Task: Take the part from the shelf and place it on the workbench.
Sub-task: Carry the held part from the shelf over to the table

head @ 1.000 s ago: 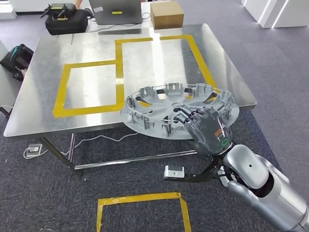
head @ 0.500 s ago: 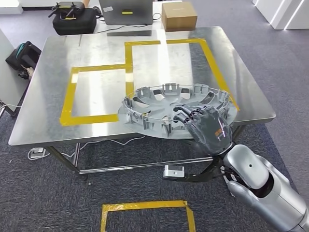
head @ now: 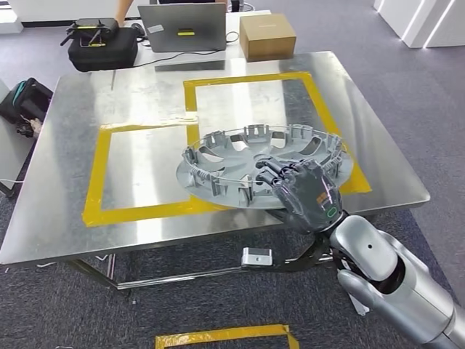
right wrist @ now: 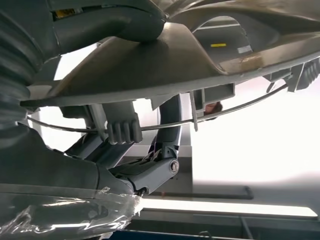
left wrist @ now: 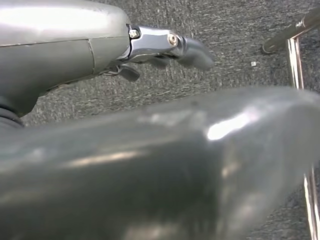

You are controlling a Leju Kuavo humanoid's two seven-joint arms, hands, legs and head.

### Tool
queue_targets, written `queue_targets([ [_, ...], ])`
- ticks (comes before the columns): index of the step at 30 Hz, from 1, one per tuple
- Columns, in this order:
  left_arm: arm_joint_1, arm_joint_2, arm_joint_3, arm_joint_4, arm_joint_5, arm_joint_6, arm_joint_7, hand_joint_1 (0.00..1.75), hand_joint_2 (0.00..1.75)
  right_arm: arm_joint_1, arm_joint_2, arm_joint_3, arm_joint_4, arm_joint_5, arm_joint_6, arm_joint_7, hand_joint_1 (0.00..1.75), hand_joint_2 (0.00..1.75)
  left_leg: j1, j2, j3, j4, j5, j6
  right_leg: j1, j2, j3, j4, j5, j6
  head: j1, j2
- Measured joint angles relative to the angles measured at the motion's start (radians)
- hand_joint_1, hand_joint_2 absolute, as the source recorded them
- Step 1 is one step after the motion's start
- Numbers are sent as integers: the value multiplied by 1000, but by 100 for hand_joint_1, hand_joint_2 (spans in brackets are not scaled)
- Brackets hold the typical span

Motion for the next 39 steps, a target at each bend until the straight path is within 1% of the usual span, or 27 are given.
queue_targets([
  [1,0,1,-3,0,2,1,1,0,0,-1,0,0,0,0,0,0,175,175,2,-1,7,-1,-9,9,0,0,-10,26,16,5,2,0],
  [2,-1,1,-5,0,3,2,1,0,0,-3,0,0,0,-1,0,-1,175,175,4,-2,15,-3,-19,18,1,-2,-38,80,37,11,5,0],
  [3,-1,1,-7,0,4,2,1,0,0,-4,0,0,0,-1,0,-2,175,175,6,-2,25,-4,-28,25,1,-3,-85,151,51,14,9,0],
  [4,0,1,-8,1,4,3,1,0,0,-4,0,1,0,-1,0,-2,175,175,7,-3,35,-5,-38,30,1,-5,-140,225,48,17,12,0],
  [5,1,1,-9,1,4,3,1,0,0,-4,0,1,1,-1,0,-3,175,175,7,-5,46,-5,-49,32,1,-6,-192,285,24,18,14,0],
  [7,3,2,-10,1,4,3,2,0,0,-3,0,2,3,-1,0,-3,175,175,6,-9,74,-5,-75,34,2,-6,-271,337,-67,17,17,0],
  [8,4,2,-10,1,4,3,2,0,0,-2,0,2,4,-1,0,-3,175,175,6,-11,93,-5,-89,34,2,-6,-293,327,-100,16,17,0],
  [9,5,2,-11,2,4,3,2,0,0,-2,0,2,6,-1,0,-3,175,175,6,-12,113,-5,-104,34,2,-6,-303,297,-108,13,18,0],
  [10,6,3,-12,2,5,3,2,0,0,-1,0,2,7,-2,0,-3,175,175,6,-13,135,-6,-120,32,3,-7,-304,248,-79,10,18,0],
  [12,7,4,-15,3,8,5,3,0,0,-1,0,2,11,-2,1,-3,175,175,4,-14,169,-6,-151,26,4,-13,-297,129,71,3,20,0],
  [13,7,5,-17,4,11,7,4,0,0,-1,0,3,12,-2,1,-3,175,175,3,-14,181,-8,-165,21,7,-16,-290,89,137,-1,19,0],
  [14,7,7,-19,4,14,9,4,0,0,-1,0,3,13,-2,2,-3,175,175,2,-14,191,-8,-173,15,9,-17,-284,66,180,-6,17,0],
  [16,6,10,-23,4,20,13,5,0,0,0,-1,3,14,-2,2,1,175,175,2,-13,203,-3,-174,2,10,-13,-268,58,187,-17,14,0],
  [17,5,11,-26,4,22,15,5,0,0,2,-2,3,14,-2,2,4,175,175,2,-12,195,19,-166,-3,8,-12,-259,54,186,-23,13,0],
  [19,4,12,-29,4,26,18,6,0,0,11,-8,1,14,-2,0,13,175,175,3,-10,138,110,-164,-13,5,-10,-238,47,178,-32,11,0],
  [20,5,12,-30,4,28,20,6,0,0,17,-13,-1,14,-2,-2,17,175,175,3,-9,94,168,-178,-17,5,-10,-228,46,169,-35,10,0],
  [21,9,14,-30,4,31,22,7,0,0,27,-19,-4,14,-2,-5,22,175,175,3,-9,50,218,-206,-20,5,-10,-218,45,159,-36,10,0],
  [23,18,15,-30,4,35,26,10,0,0,51,-33,-14,14,-1,-11,30,175,175,3,-8,-14,259,-267,-22,5,-8,-193,45,136,-37,10,0],
  [24,21,15,-30,4,37,28,11,0,0,66,-39,-19,14,0,-14,34,175,175,3,-8,-28,245,-274,-21,5,-7,-178,45,123,-37,10,0],
  [25,25,15,-30,4,39,29,12,0,0,80,-45,-26,14,1,-16,38,175,175,3,-8,-31,207,-250,-18,5,-6,-162,44,110,-36,10,0],
  [28,35,14,-29,3,41,29,13,0,0,126,-58,-55,12,14,-23,59,175,175,2,-7,-16,43,-65,-5,9,-3,-126,48,69,-24,10,0],
  [29,39,13,-28,2,43,28,14,0,0,141,-62,-66,11,20,-25,67,175,175,1,-7,-12,15,-23,-1,11,-1,-121,50,57,-19,11,0],
  [30,42,13,-27,1,43,27,14,0,0,152,-65,-75,9,25,-26,74,175,175,1,-7,-10,5,-7,1,13,0,-119,51,47,-15,12,0],
  [31,43,12,-27,0,44,27,15,0,0,160,-67,-80,8,28,-27,79,175,175,1,-8,-7,9,-4,3,13,1,-119,50,42,-12,13,0],
  [36,46,9,-26,-7,45,23,15,0,0,179,-72,-102,1,34,-28,86,175,175,1,-8,-3,12,-9,8,12,0,-110,43,33,-7,12,0],
  [37,47,7,-26,-15,41,19,15,0,0,200,-78,-125,-4,35,-28,91,175,175,3,-8,3,11,-15,16,11,-1,-125,81,9,-1,14,0],
  [39,52,4,-24,-29,30,12,15,0,0,250,-90,-170,-13,34,-25,96,175,175,6,-9,20,9,-32,31,9,-4,-196,219,-60,12,18,0],
])
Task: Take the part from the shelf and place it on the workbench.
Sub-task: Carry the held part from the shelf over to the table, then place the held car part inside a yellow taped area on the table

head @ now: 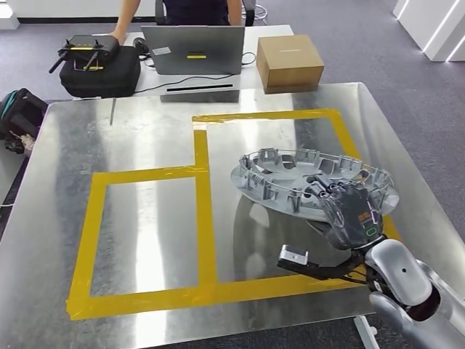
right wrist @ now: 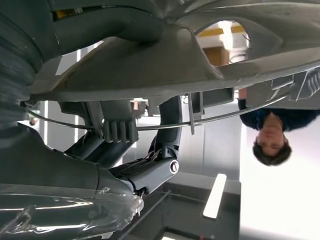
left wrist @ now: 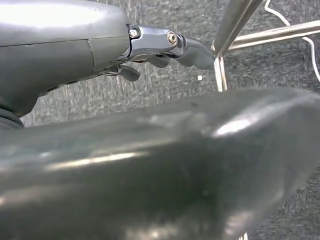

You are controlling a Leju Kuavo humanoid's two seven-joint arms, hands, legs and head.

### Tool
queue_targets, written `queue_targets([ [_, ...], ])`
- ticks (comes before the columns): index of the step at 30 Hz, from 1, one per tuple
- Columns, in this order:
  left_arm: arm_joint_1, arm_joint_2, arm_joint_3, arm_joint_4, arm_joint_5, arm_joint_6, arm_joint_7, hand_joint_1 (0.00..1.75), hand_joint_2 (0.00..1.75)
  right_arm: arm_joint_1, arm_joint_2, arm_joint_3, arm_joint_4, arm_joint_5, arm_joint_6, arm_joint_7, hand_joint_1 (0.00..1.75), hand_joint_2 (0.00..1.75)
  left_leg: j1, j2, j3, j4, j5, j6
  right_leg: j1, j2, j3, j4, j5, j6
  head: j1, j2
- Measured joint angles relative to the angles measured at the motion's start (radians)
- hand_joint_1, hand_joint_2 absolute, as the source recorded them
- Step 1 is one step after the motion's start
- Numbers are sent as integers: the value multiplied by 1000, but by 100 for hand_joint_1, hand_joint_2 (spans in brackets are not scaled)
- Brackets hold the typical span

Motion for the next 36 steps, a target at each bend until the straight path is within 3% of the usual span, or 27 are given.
queue_targets([
  [1,3,-1,0,-5,-6,-3,0,0,0,24,-4,-17,-2,-2,2,0,175,175,1,0,9,-1,-9,5,-1,-1,-50,85,-30,5,2,0],
  [2,6,-1,1,-6,-8,-6,0,0,0,39,-5,-23,-2,-3,4,-1,175,175,1,0,18,0,-17,5,-1,-1,-81,122,-27,6,3,0],
  [3,9,-1,1,-6,-10,-8,1,0,0,50,-6,-28,-2,-4,7,-2,175,175,1,-1,28,0,-25,3,-2,-1,-93,118,0,7,3,0],
  [4,10,-1,1,-6,-13,-11,2,0,0,58,-6,-33,-2,-7,10,-4,175,175,1,-1,40,0,-33,1,-3,-1,-87,75,46,8,3,0],
  [6,12,0,1,-7,-23,-16,6,0,87,66,-6,-41,-4,-13,19,-6,87,87,0,-2,62,1,-48,-7,-5,-2,-43,-64,143,7,3,0],
  [8,16,3,1,-8,-32,-18,9,0,175,72,-6,-46,-5,-17,25,-9,0,0,-5,-3,69,5,-59,-13,-7,1,-14,-142,183,2,2,0],
  [12,25,8,1,-9,-39,-18,10,0,0,82,-6,-52,-7,-18,32,-13,0,0,-7,-4,66,5,-57,6,-6,5,-13,-151,186,-4,1,0],
  [14,24,8,2,-9,-48,-7,10,0,0,82,-6,-54,-7,-22,40,-17,0,0,-6,-4,68,-1,-55,3,-4,5,-13,-151,184,-9,1,0],
  [18,22,3,11,-11,-63,23,13,0,0,83,-6,-54,-7,-27,52,-21,0,0,-4,-4,70,-9,-53,-20,-1,4,-14,-150,182,-16,2,0],
  [22,20,-4,25,-17,-79,25,22,0,0,83,-6,-54,-7,-29,60,-26,0,0,-4,-4,70,-10,-53,-27,-1,4,-14,-150,182,-19,2,0],
  [33,18,-14,53,-30,-101,14,30,0,0,52,-5,-54,-7,-27,69,-35,0,0,-8,-4,70,-9,-52,-27,-5,4,-13,-150,185,-18,2,0],
  [36,17,-16,59,-33,-105,9,33,0,0,42,-5,-53,-7,-27,74,-39,0,0,-11,-4,68,-3,-55,-18,-9,3,-12,-153,188,-13,2,0],
])
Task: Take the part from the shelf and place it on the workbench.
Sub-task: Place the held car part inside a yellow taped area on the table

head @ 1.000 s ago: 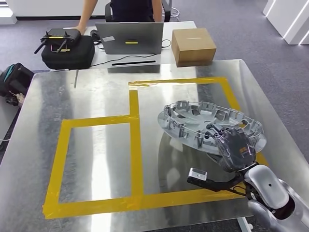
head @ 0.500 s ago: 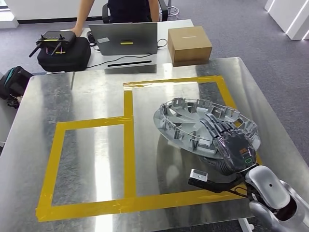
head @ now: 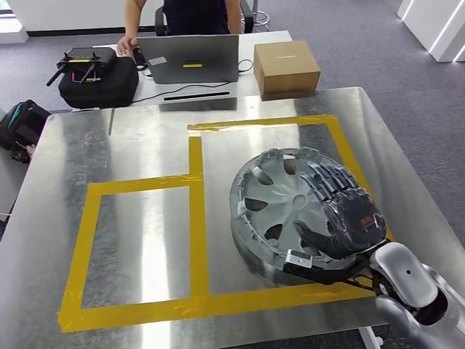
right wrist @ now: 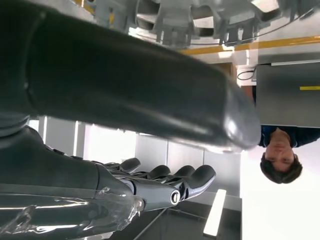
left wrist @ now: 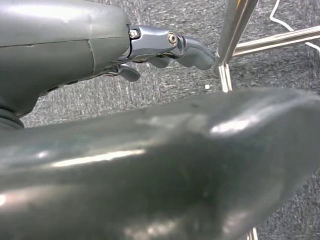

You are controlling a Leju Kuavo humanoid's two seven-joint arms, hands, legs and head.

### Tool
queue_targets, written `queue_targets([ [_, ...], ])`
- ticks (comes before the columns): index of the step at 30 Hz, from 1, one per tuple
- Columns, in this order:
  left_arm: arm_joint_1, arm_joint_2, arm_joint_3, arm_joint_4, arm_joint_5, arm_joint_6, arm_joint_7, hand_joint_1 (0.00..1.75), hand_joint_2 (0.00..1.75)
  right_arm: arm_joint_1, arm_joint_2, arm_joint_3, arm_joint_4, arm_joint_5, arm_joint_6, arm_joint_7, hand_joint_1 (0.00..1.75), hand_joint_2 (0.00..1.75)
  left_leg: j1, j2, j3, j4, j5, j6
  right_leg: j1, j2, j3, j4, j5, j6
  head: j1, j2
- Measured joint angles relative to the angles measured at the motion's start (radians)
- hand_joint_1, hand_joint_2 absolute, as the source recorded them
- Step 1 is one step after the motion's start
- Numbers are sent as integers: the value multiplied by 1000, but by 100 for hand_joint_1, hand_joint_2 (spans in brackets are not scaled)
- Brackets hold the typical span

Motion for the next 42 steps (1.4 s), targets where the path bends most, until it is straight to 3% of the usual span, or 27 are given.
queue_targets([
  [4,0,-4,10,-3,-1,-1,1,0,0,-12,1,3,0,0,4,-5,0,0,1,1,2,-8,10,14,-1,0,2,-7,6,11,0,0],
  [6,-2,-7,13,-5,-1,-2,1,0,0,-18,1,4,-1,0,5,-6,0,0,8,3,8,-27,25,18,1,-2,-7,13,-14,19,2,0],
  [7,-4,-9,14,-5,-1,-3,2,0,0,-22,1,5,-1,-1,5,-6,0,0,13,5,9,-34,31,19,1,-3,-23,53,-42,23,4,0],
  [9,-8,-12,16,-5,-2,-6,3,0,0,-27,1,10,-1,-3,8,-7,0,0,15,6,4,-35,35,18,-2,-4,-76,183,-113,32,6,0],
  [10,-9,-14,17,-5,-3,-7,4,0,0,-27,2,12,-1,-5,8,-7,0,0,17,6,0,-35,37,16,-4,-4,-97,239,-136,35,6,0],
  [11,-10,-16,19,-5,-5,-8,4,0,0,-27,2,15,-1,-6,9,-7,0,0,19,6,-2,-35,40,13,-6,-4,-102,262,-140,39,5,0],
  [12,-11,-17,20,-5,-8,-8,5,0,0,-27,2,16,-1,-7,9,-7,0,0,23,6,-4,-35,43,9,-8,-5,-87,241,-124,43,5,0],
  [14,-10,-19,25,-7,-13,-10,6,0,0,-29,2,18,-1,-9,9,-7,0,0,32,6,-7,-35,48,-2,-12,-4,-10,101,-60,54,6,0],
  [16,-11,-22,33,-11,-19,-11,7,0,0,-34,3,19,0,-12,9,-7,0,0,35,5,-18,-33,56,-17,-12,0,48,-13,-19,58,8,0],
  [17,-11,-23,38,-12,-24,-12,8,0,0,-34,4,21,0,-15,9,-6,0,0,35,5,-25,-33,62,-25,-11,2,53,-31,-15,56,8,0],
  [20,-9,-30,47,-14,-36,-12,9,0,0,-34,4,25,0,-20,9,-6,0,0,33,5,-45,-33,70,-41,-12,0,33,-27,-6,35,3,0],
  [22,-11,-32,54,-14,-44,-13,8,0,0,-36,4,26,0,-22,9,-6,0,0,32,8,-73,26,23,-48,-15,-6,29,-30,-1,20,2,0],
  [24,-13,-35,59,-14,-50,-14,7,0,0,-36,4,27,2,-24,9,-6,0,0,31,11,-124,164,-56,-51,-12,-12,30,-30,2,10,1,0],
  [25,-15,-37,61,-14,-52,-15,5,0,0,-35,5,29,2,-25,10,-6,0,0,31,11,-147,230,-83,-50,-10,-15,29,-30,3,6,1,0],
  [26,-17,-39,63,-14,-53,-15,4,0,0,-36,5,30,3,-26,10,-6,0,0,29,12,-156,267,-93,-46,-8,-16,28,-30,4,3,1,0],
  [27,-20,-40,65,-14,-54,-15,3,0,0,-36,5,31,4,-27,10,-6,0,0,27,12,-146,262,-83,-41,-7,-17,26,-30,5,-1,1,0],
  [28,-22,-41,67,-15,-55,-15,3,0,0,-37,5,32,4,-27,10,-6,0,0,25,12,-115,217,-59,-36,-6,-17,25,-29,6,-3,1,0],
  [29,-23,-42,68,-16,-56,-15,3,0,0,-39,5,33,4,-28,10,-6,0,0,23,11,-68,145,-31,-30,-5,-16,24,-29,8,-4,1,0],
  [31,-27,-43,70,-19,-57,-15,3,0,0,-42,5,33,4,-29,10,-6,0,0,18,11,9,18,-3,-21,-1,-13,21,-26,11,-1,1,0],
  [32,-30,-44,70,-21,-57,-15,3,0,0,-45,5,33,3,-29,10,-6,0,0,16,10,25,-12,0,-17,0,-13,19,-25,14,3,2,0],
  [35,-31,-46,73,-23,-60,-15,2,0,0,-49,6,33,3,-30,10,-7,0,0,12,10,17,-20,11,-2,-4,-13,13,-24,19,21,2,0],
  [37,-31,-49,74,-24,-64,-15,2,0,0,-49,6,33,3,-33,10,-6,0,0,14,13,4,-23,26,11,-6,-13,-8,19,-28,30,5,0],
  [40,-33,-52,84,-28,-72,-18,0,0,0,-49,6,33,3,-40,12,-7,0,0,11,15,-29,-22,51,22,-6,-13,-64,206,-161,37,8,0],
  [41,-33,-54,88,-28,-74,-20,0,0,0,-49,6,33,3,-42,13,-7,0,0,9,15,-41,-22,61,22,-6,-13,-69,250,-178,37,8,0],
  [42,-32,-56,91,-29,-77,-21,0,0,0,-49,6,33,3,-43,14,-7,0,0,8,15,-54,-22,72,22,-5,-13,-57,262,-171,36,8,0],
])
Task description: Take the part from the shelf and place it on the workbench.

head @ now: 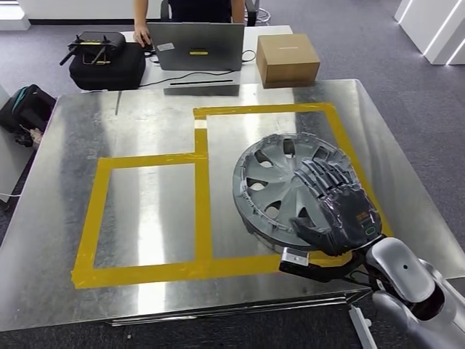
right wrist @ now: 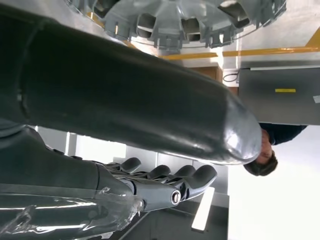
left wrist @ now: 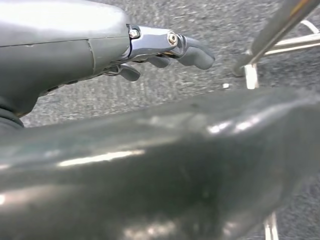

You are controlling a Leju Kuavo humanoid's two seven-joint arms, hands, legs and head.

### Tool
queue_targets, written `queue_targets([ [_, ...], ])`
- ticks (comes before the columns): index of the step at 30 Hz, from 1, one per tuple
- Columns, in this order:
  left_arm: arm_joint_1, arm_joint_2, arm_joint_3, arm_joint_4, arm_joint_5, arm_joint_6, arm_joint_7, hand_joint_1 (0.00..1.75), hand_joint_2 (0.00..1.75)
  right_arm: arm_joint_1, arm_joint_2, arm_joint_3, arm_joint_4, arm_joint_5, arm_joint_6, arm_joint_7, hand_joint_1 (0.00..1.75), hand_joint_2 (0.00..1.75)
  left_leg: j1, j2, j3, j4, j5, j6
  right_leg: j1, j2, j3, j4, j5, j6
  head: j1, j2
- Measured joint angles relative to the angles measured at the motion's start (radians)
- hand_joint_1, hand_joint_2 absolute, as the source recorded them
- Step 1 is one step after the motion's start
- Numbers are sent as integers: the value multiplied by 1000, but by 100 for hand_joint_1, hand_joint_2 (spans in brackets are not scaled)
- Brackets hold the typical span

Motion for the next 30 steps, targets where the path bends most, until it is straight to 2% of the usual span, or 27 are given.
queue_targets([
  [1,0,-2,3,0,-3,-2,0,0,0,0,0,0,0,-1,1,0,0,0,-1,0,-13,0,11,-1,1,0,30,-25,25,-2,0,0],
  [2,0,-4,5,0,-5,-3,0,0,0,-1,0,0,0,-1,2,0,0,0,-2,0,-25,1,22,-3,2,0,76,-83,56,-5,0,0],
  [3,0,-6,7,-2,-7,-4,-1,0,0,-3,0,0,0,-1,3,0,0,0,-2,-1,-35,1,33,-7,4,0,131,-161,71,-9,0,0],
  [4,1,-8,10,-4,-9,-5,-1,0,0,-5,0,0,-1,-2,4,0,0,0,-3,-1,-42,2,44,-11,6,1,182,-236,76,-13,-1,0],
  [5,3,-10,13,-6,-10,-6,-1,0,0,-6,0,0,-2,-3,6,0,0,0,-4,-2,-44,0,56,-16,8,2,214,-290,74,-18,-1,0],
  [6,4,-12,17,-10,-11,-7,-2,0,0,-7,0,0,-3,-5,8,0,0,0,-4,-2,-45,-4,68,-21,11,3,228,-319,67,-23,0,0],
  [8,7,-15,25,-14,-16,-11,-2,0,0,-7,0,1,-4,-7,11,0,0,0,-2,-3,-47,-14,87,-32,13,3,212,-323,82,-36,2,-1],
  [9,9,-17,29,-16,-20,-13,-2,0,0,-8,0,2,-4,-8,13,0,0,0,-1,-3,-53,-9,73,-37,12,2,200,-323,92,-46,2,-1],
  [10,12,-19,31,-17,-24,-15,-2,0,0,-7,1,2,-5,-9,13,0,0,0,-1,-4,-61,13,37,-43,9,0,187,-323,106,-54,-1,-1],
  [11,14,-21,33,-19,-27,-17,-2,0,0,-6,1,3,-5,-10,14,0,0,0,0,-4,-74,58,-21,-48,7,-1,173,-324,121,-61,-4,0],
  [12,15,-23,36,-20,-30,-19,-2,0,0,-5,1,4,-5,-10,14,0,0,0,0,-3,-88,125,-87,-53,7,-2,159,-322,136,-64,-6,0],
  [13,14,-24,37,-22,-33,-20,-2,0,0,-4,1,4,-6,-11,14,0,0,0,0,-3,-100,201,-138,-56,7,-2,144,-321,150,-65,-7,0],
  [14,13,-25,40,-24,-35,-21,-2,0,0,-2,1,5,-6,-11,14,0,0,0,1,-3,-106,267,-164,-59,7,-4,128,-318,163,-64,-7,0],
  [15,13,-25,42,-25,-38,-22,-2,0,0,-1,1,6,-6,-12,14,0,0,0,1,-3,-100,307,-164,-60,7,-5,110,-315,175,-63,-7,0],
  [16,12,-26,44,-27,-40,-22,-2,0,0,0,1,7,-6,-12,14,0,0,0,2,-3,-77,309,-145,-61,6,-6,92,-311,185,-60,-7,0],
  [17,12,-27,45,-29,-42,-23,-2,0,0,1,1,8,-6,-12,14,0,0,0,3,-2,-37,275,-120,-62,5,-6,75,-306,195,-57,-7,0],
  [18,12,-28,46,-31,-44,-23,-2,0,0,1,1,8,-6,-12,14,0,0,0,5,-2,19,211,-106,-62,5,-6,60,-301,204,-51,-7,0],
  [20,11,-32,49,-38,-50,-26,-2,0,0,3,0,7,-9,-13,13,0,0,0,7,-4,130,59,-120,-55,6,-6,40,-294,221,-39,-6,0],
  [21,10,-35,50,-42,-55,-27,-2,0,0,5,0,7,-10,-13,12,0,0,0,5,-5,161,10,-134,-49,6,-6,35,-293,231,-33,-6,0],
  [22,11,-38,51,-46,-59,-29,-2,0,0,7,0,7,-11,-13,12,0,0,0,2,-6,172,-12,-141,-40,6,-6,32,-293,240,-26,-5,0],
  [23,12,-43,53,-48,-65,-32,-2,0,0,11,0,7,-11,-14,12,0,0,0,2,-6,166,-14,-138,-30,5,-6,29,-294,248,-20,-5,0],
  [24,14,-47,56,-51,-71,-35,-2,0,0,16,-1,7,-11,-14,12,0,0,0,2,-4,156,-12,-130,-20,3,-5,23,-290,243,-15,-5,0],
  [25,16,-51,59,-54,-78,-38,-2,0,0,20,-1,7,-11,-15,12,0,0,0,3,-1,145,-12,-120,-10,3,-4,12,-273,219,-11,-4,0],
  [26,17,-55,63,-58,-85,-42,-2,0,0,24,-2,7,-11,-16,12,-1,0,0,4,1,132,-13,-109,-2,2,-3,-3,-237,179,-7,-3,0],
  [28,17,-62,72,-65,-96,-48,-2,0,0,29,-2,7,-11,-16,12,-2,0,0,1,3,101,-12,-85,6,3,-3,-36,-109,74,-3,0,0],
  [29,17,-65,74,-67,-100,-50,-2,0,0,31,-2,7,-11,-17,13,-2,0,0,-1,3,84,-11,-71,7,3,-3,-46,-44,44,-2,-1,0],
  [30,17,-68,76,-68,-102,-51,-2,0,0,34,-2,7,-11,-17,13,-3,0,0,-3,3,67,-10,-57,8,4,-3,-44,1,40,-3,-1,0],
])
